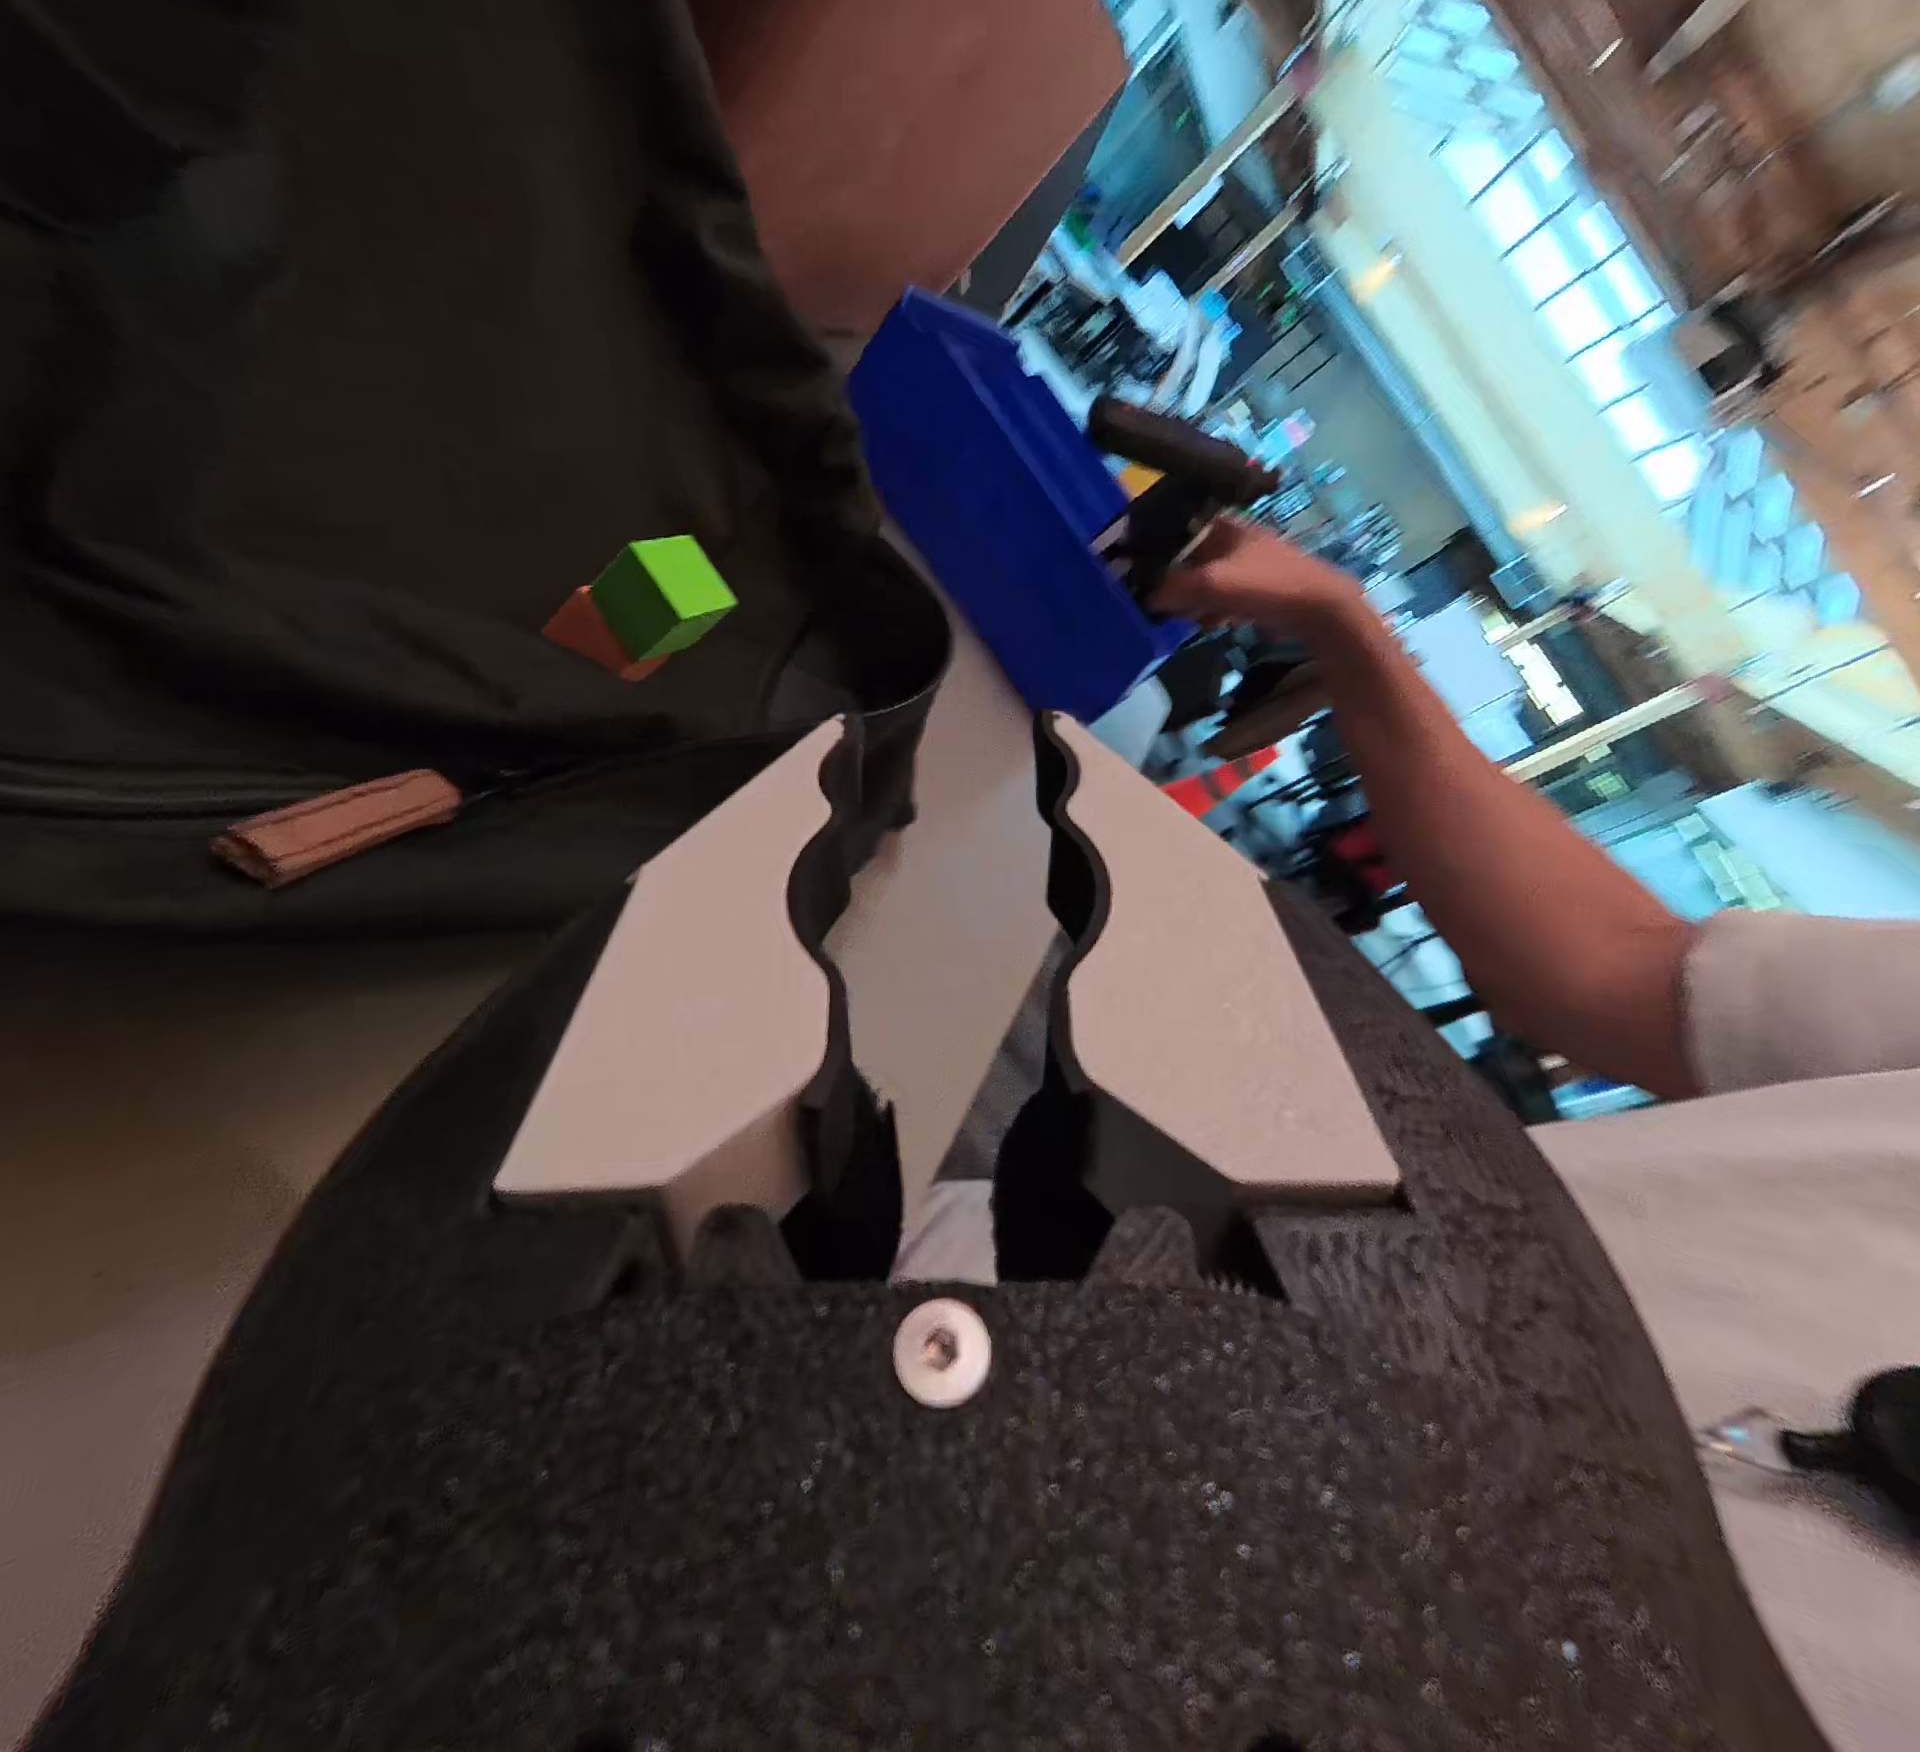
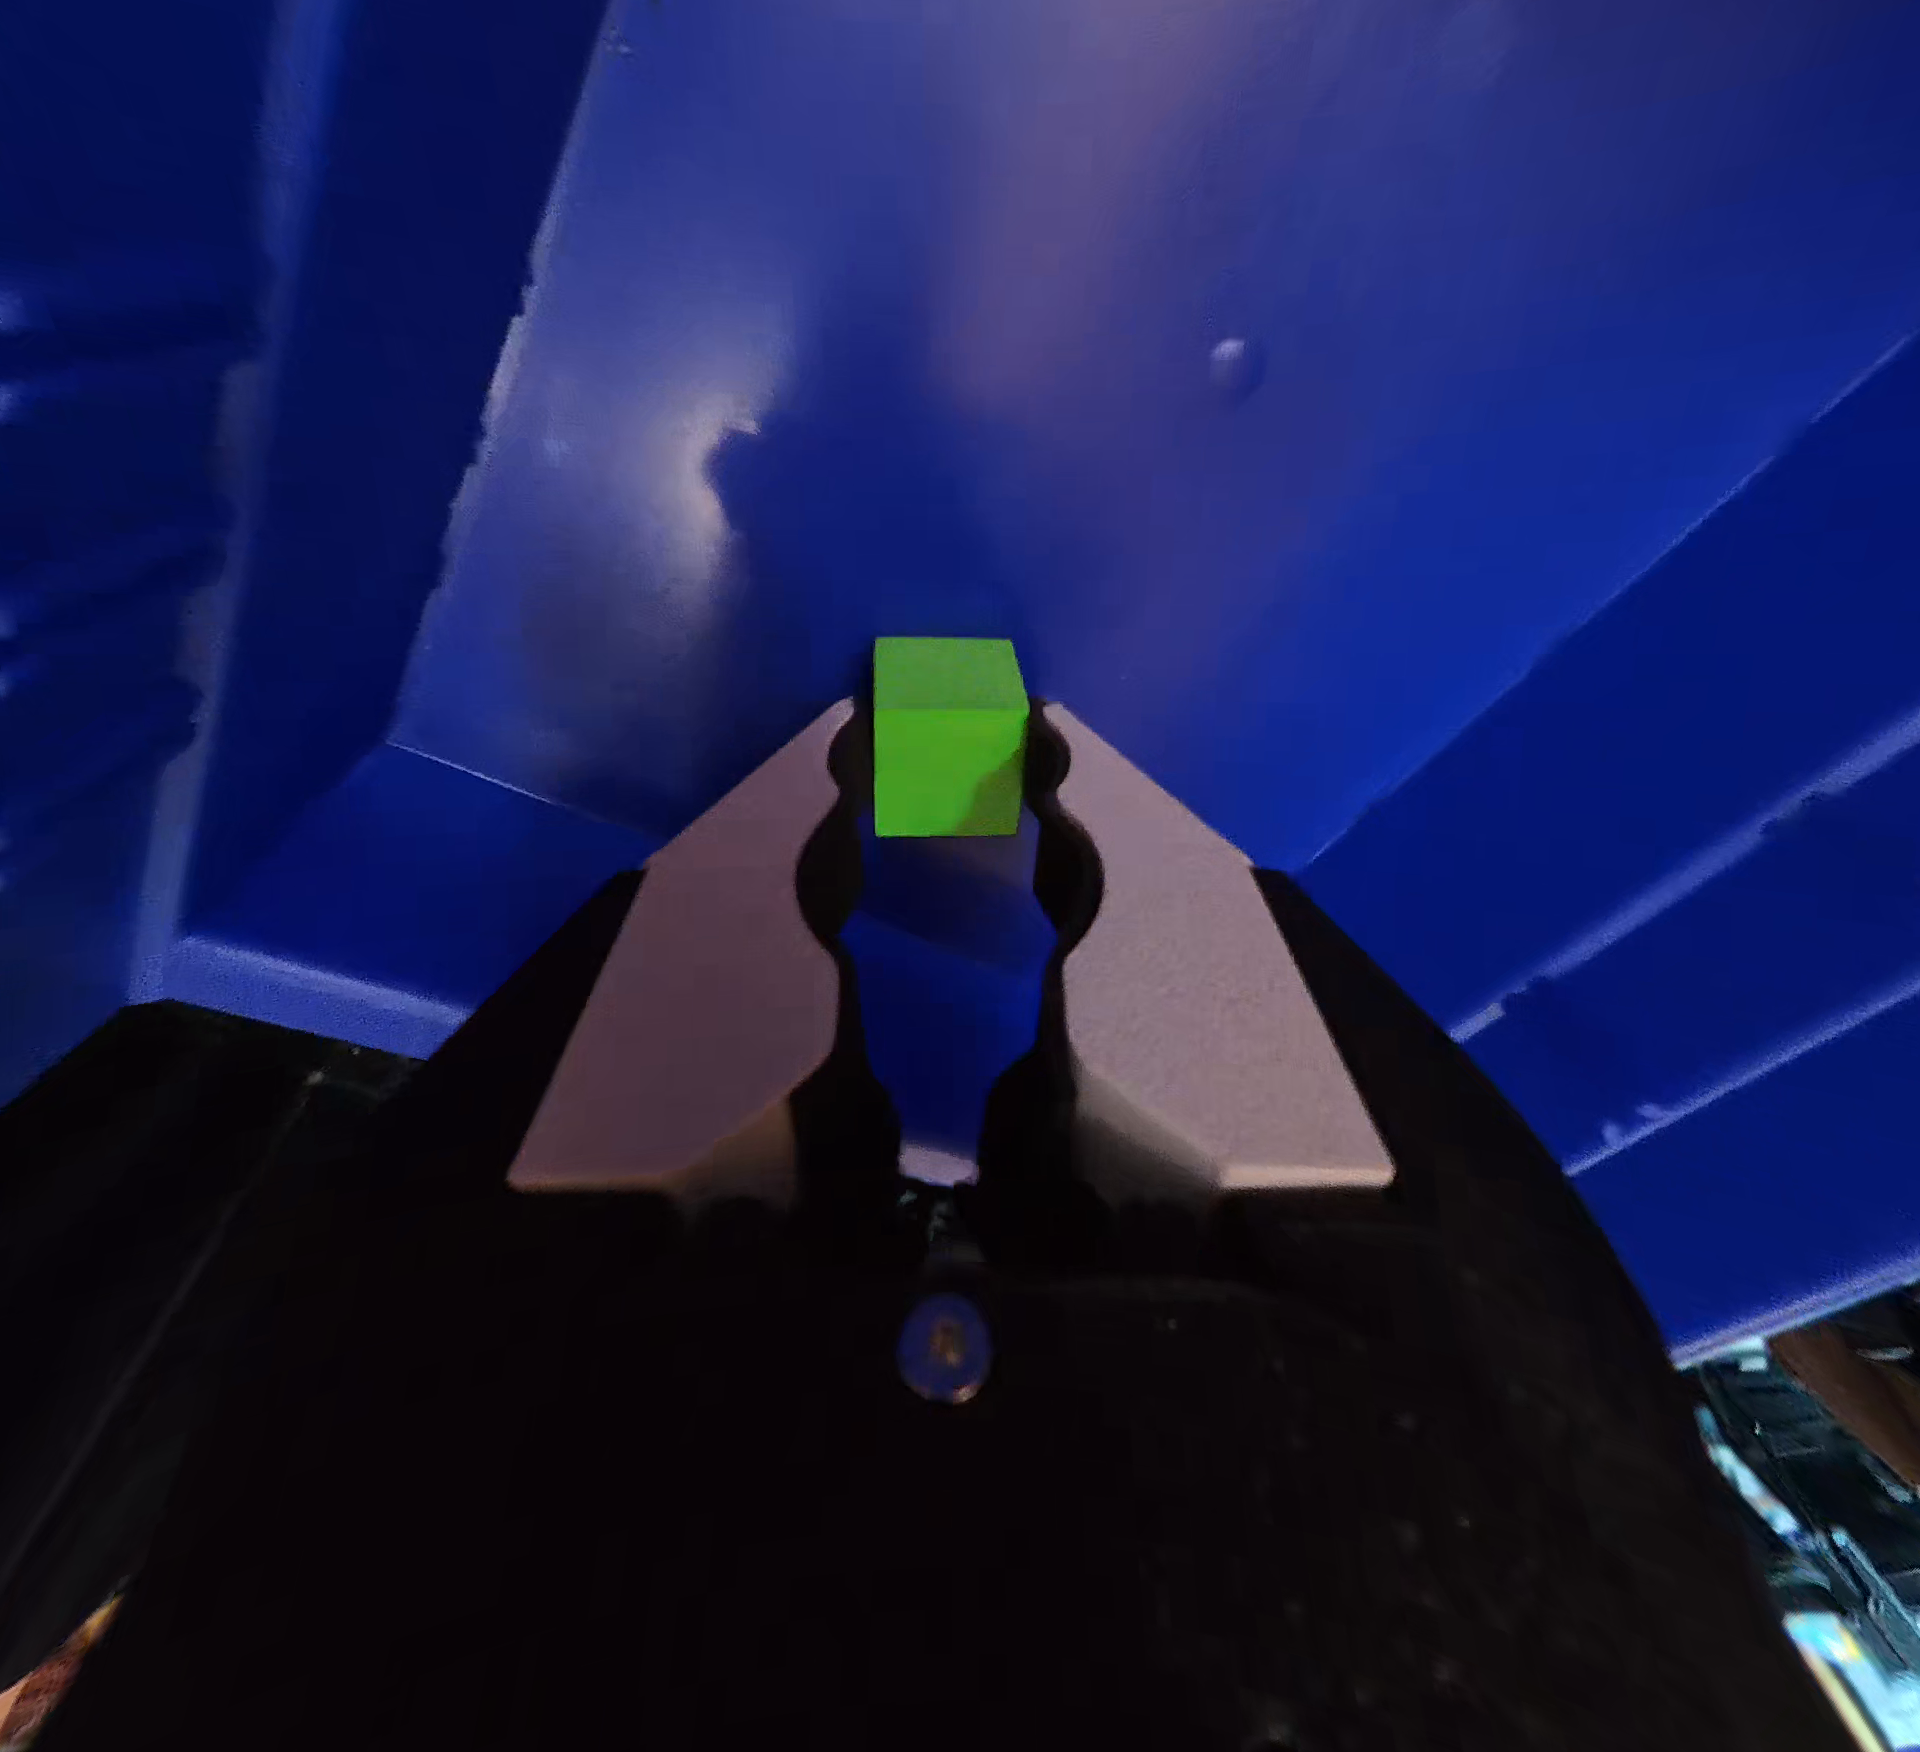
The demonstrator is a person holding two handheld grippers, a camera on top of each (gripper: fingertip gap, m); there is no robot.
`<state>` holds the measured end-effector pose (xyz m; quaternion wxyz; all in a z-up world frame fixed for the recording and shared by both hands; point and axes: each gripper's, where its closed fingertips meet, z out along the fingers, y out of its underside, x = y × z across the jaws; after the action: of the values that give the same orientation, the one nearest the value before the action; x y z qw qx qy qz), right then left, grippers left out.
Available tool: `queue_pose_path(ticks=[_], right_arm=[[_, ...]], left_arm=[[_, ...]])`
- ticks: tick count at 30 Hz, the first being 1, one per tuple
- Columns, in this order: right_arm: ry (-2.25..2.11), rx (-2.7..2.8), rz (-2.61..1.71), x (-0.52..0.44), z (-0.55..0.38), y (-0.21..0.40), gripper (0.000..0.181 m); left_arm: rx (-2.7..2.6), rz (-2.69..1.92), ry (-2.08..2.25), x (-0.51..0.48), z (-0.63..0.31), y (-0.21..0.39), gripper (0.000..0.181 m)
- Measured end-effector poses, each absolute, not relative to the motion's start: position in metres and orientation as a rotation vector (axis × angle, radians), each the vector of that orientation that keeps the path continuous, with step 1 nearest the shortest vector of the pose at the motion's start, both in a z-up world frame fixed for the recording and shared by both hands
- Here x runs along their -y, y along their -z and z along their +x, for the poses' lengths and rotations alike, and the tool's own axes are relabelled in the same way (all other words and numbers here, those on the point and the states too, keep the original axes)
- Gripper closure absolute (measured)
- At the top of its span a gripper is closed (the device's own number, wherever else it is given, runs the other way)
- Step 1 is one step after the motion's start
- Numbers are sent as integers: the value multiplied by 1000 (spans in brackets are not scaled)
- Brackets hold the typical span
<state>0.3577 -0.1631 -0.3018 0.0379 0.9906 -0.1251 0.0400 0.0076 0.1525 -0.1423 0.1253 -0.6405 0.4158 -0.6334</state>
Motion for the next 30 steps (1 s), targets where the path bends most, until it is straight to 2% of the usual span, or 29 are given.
queue_pose_path(ticks=[5, 7, 9, 12, 17, 21, 24, 30], right_arm=[[-147, 455, 2970, 173, 370, 301, 149], [-152, 486, 2970, 177, 367, 298, 128], [-203, 547, 3052, 170, 364, 286, 116], [-295, 755, 3302, 141, 354, 243, 110], [-429, 985, 3906, 66, 289, 142, 113], [-206, 865, 4408, 12, 197, 93, 113], [215, 706, 4466, -16, 131, 111, 112], [536, 475, 4318, -42, 51, 174, 112]], left_arm=[[-1431, -1824, 1565, -143, 9, 157, 147], [-1442, -1818, 1533, -141, 8, 158, 147], [-1460, -1811, 1507, -140, 7, 160, 147], [-1520, -1786, 1395, -145, 7, 170, 147], [-1688, -1657, 1207, -160, 20, 178, 142], [-1885, -1501, 1136, -163, 40, 181, 138], [-2042, -1399, 1041, -163, 59, 189, 137], [-2246, -1245, 824, -165, 99, 209, 136]])
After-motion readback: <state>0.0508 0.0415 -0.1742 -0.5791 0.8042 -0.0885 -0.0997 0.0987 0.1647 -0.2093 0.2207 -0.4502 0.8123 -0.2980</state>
